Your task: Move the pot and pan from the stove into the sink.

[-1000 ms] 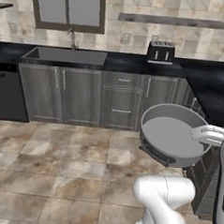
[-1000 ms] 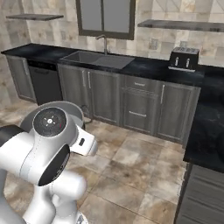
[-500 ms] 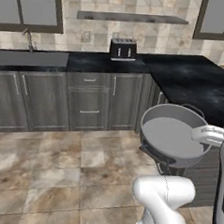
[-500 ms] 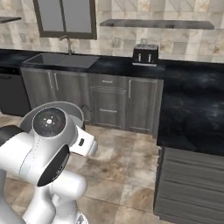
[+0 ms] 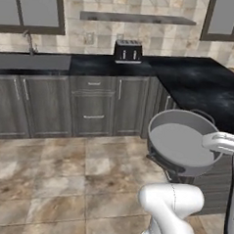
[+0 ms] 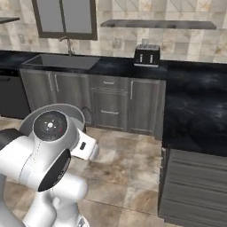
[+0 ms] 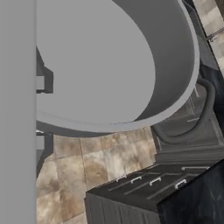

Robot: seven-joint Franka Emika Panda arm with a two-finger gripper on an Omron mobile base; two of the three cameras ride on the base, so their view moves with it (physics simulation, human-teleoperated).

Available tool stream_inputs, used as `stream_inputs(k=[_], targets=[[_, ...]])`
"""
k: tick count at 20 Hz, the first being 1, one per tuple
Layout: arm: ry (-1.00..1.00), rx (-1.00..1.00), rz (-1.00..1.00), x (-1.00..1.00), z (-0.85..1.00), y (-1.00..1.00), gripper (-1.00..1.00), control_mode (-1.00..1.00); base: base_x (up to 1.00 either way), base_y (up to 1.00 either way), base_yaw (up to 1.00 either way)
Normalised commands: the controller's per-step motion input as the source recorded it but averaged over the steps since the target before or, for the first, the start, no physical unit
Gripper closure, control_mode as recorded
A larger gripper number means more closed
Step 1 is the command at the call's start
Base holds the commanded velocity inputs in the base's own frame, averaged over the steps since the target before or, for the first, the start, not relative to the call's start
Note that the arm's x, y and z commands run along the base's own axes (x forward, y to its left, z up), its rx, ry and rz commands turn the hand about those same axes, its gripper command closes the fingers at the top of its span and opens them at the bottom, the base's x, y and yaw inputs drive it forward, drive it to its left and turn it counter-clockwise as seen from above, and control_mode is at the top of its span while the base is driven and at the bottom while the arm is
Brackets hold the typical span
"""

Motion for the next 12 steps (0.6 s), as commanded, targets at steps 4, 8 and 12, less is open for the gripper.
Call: stream_inputs(k=[4,8,12], targets=[[0.0,0.0,0.0,0.0,0.0,0.0,1.0,1.0,0.0,0.88,0.0],[0.0,0.0,0.0,0.0,0.0,0.0,1.0,1.0,0.0,0.97,0.0],[0.0,0.0,0.0,0.0,0.0,0.0,1.0,1.0,0.0,1.0,0.0]])
